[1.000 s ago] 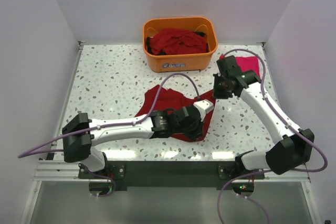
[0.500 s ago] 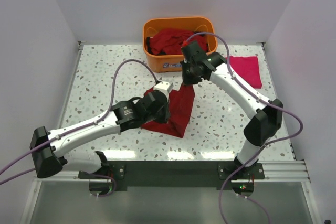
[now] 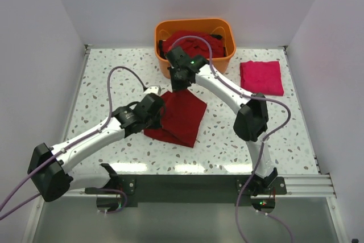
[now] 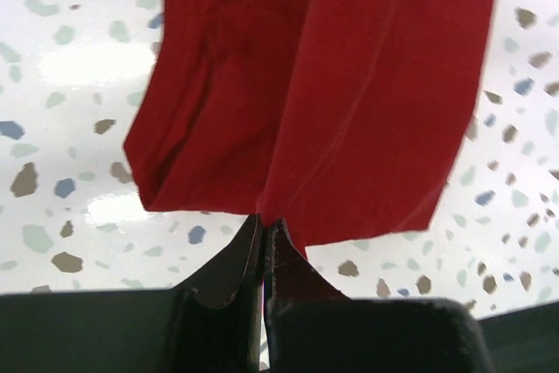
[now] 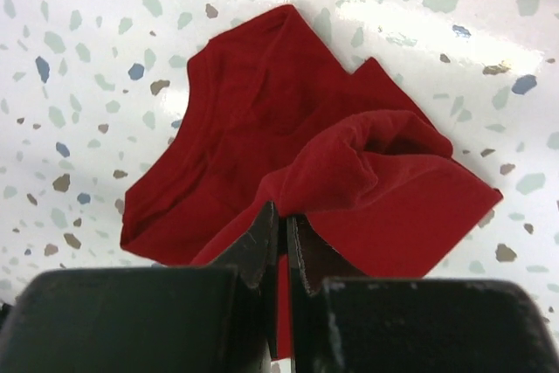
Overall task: Fold and stack the t-shirts
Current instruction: Fold the tshirt, then neatly place the folded tshirt to the corner
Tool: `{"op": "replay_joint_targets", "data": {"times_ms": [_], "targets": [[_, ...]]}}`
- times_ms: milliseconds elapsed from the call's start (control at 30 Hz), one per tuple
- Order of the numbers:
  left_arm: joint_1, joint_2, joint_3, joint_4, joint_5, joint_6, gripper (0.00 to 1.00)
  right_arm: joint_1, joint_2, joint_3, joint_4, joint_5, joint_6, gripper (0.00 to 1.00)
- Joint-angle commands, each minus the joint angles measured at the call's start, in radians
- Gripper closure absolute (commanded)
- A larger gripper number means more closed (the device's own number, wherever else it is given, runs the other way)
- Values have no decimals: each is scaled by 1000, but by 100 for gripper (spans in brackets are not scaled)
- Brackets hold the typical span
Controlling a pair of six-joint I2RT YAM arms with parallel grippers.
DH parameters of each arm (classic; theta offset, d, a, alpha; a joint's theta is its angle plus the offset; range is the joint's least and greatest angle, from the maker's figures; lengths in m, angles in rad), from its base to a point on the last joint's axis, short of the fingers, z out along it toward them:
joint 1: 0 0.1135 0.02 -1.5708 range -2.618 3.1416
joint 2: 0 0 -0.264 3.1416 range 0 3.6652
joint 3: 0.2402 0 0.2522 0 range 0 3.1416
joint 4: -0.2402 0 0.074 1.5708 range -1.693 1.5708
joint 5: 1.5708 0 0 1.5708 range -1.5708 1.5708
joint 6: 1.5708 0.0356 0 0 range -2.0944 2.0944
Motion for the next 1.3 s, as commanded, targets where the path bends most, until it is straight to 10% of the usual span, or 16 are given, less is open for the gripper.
{"op": "replay_joint_targets", "data": {"times_ms": [0,333,433,467,533,633,900,1267], "targets": [[90,-6,-49,43,38,22,100,-7,54,80,43,38,41,100],[227,68,-117,58,-39,-44,97,7,172,0,363,-95,33,95],[249,76,-116,61,-42,-51,66,6,206,34,357,-121,7,70],[250,74,-111,55,-45,-54,29,7,209,54,350,-155,-5,52],[250,65,-97,40,-57,-66,0,6,191,49,340,-190,-54,42],[250,37,-79,-4,-82,-89,0,6,97,-29,385,-269,-216,2],[252,-62,-102,-58,-106,-132,0,-16,-132,-431,503,-209,-729,1],[252,-142,-128,-67,-71,-166,0,-109,-15,-402,461,-249,-688,12]]}}
